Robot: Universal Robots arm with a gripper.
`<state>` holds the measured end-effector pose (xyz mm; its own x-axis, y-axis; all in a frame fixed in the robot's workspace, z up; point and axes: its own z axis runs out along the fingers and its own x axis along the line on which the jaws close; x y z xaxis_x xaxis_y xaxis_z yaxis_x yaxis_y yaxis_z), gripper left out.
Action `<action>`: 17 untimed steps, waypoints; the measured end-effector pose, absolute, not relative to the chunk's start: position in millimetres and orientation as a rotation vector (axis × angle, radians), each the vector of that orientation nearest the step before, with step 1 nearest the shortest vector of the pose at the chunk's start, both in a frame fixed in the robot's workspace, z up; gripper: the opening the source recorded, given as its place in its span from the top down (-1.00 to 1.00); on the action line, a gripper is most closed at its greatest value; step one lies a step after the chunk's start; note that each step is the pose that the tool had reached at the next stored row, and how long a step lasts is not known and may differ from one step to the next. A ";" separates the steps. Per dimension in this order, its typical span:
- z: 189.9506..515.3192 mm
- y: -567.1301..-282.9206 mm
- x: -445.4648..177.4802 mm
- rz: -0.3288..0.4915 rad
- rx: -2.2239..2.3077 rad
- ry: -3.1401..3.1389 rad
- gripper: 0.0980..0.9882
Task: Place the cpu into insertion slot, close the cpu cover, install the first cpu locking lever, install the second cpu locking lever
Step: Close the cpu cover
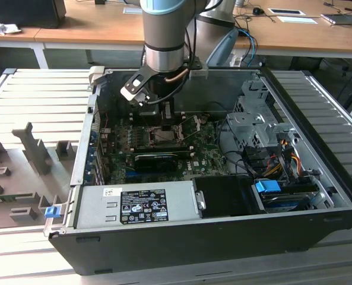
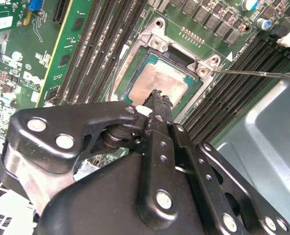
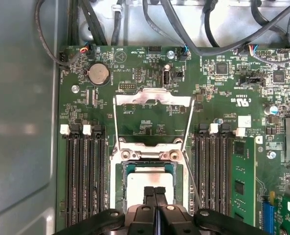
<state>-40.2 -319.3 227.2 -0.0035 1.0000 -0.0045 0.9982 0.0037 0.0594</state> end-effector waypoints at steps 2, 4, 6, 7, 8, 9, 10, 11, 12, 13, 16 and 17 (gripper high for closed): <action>227.7 -319.3 -40.3 0.061 2.185 2.193 0.98; 229.6 -319.3 -40.2 0.061 2.185 2.193 0.98; 232.0 -319.3 -40.2 0.061 2.185 2.193 0.98; 233.7 -319.2 -40.2 0.061 2.185 2.193 0.98; 233.9 -319.3 -40.2 0.061 2.185 2.194 0.98; 234.1 -319.3 -40.2 0.061 2.185 2.193 0.98; 234.2 -319.3 -40.2 0.061 2.185 2.194 0.98; 234.3 -319.3 -40.2 0.061 2.185 2.193 0.98; 234.6 -319.3 -40.2 0.061 2.185 2.194 0.98; 234.7 -319.3 -40.2 0.061 2.185 2.193 0.98; 235.7 -319.2 -40.2 0.060 2.185 2.193 0.98; 236.3 -319.1 -40.2 0.059 2.184 2.193 0.98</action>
<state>-40.2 -319.1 236.3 -0.0037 1.0000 -0.0055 0.9982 0.0040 0.0593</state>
